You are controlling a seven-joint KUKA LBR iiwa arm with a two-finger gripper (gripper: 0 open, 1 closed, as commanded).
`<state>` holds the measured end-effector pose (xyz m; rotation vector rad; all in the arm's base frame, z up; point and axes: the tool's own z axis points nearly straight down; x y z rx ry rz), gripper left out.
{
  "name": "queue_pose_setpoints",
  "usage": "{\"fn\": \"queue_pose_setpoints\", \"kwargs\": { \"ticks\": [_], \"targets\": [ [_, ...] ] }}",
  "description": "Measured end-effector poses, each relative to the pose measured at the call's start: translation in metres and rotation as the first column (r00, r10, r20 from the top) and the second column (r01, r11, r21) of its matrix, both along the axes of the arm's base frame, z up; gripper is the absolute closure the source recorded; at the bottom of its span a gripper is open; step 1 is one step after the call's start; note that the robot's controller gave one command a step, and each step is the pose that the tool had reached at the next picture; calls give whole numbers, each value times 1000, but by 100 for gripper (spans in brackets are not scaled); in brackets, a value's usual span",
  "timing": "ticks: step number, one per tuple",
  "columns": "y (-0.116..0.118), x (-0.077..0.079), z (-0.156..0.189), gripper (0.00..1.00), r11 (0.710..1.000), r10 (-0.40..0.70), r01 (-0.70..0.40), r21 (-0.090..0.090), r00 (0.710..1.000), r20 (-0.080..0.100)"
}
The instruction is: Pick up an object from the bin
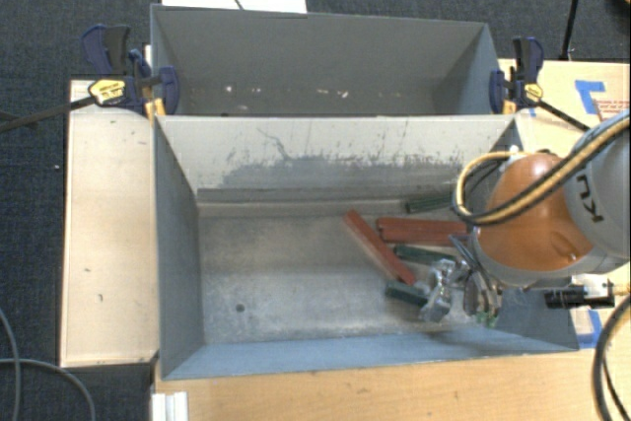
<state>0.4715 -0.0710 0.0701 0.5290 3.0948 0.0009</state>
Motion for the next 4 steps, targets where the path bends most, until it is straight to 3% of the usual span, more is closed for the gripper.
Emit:
{"fn": "queue_pose_setpoints", "kwargs": {
  "ticks": [1,2,3,4],
  "targets": [
    [1,3,0,100,999,-54,54,0,999,2],
    [0,1,23,100,1000,0,0,-1,1000,3],
    [1,3,1,100,999,-52,52,1,999,-3],
    [0,2,38,100,1000,0,0,-1,1000,2]
  ]
}}
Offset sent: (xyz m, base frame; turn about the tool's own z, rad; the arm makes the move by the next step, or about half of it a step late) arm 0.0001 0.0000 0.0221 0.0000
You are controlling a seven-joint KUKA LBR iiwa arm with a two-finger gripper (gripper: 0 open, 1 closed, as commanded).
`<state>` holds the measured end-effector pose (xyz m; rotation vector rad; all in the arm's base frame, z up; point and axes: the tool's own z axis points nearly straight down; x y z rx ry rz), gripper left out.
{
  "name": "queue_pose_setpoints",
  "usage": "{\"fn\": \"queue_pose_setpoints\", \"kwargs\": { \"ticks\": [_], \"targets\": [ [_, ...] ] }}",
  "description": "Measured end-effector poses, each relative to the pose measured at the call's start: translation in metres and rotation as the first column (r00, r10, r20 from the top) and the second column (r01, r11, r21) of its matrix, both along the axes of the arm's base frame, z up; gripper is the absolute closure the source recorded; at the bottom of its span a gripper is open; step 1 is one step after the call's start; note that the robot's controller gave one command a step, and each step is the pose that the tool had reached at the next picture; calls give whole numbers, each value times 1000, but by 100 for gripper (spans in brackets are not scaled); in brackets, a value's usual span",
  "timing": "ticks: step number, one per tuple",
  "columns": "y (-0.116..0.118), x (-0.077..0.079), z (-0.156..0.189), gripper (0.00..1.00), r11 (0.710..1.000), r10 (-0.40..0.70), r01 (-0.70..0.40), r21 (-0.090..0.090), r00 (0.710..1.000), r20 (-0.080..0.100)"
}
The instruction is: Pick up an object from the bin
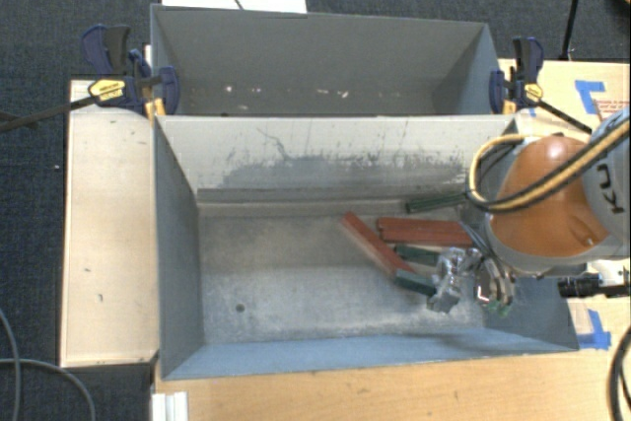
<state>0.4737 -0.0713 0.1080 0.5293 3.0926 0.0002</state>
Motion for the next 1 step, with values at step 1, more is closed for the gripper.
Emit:
{"fn": "queue_pose_setpoints", "kwargs": {
  "ticks": [1],
  "targets": [
    [1,0,-38,100,999,-51,51,2,999,-6]
  ]
}}
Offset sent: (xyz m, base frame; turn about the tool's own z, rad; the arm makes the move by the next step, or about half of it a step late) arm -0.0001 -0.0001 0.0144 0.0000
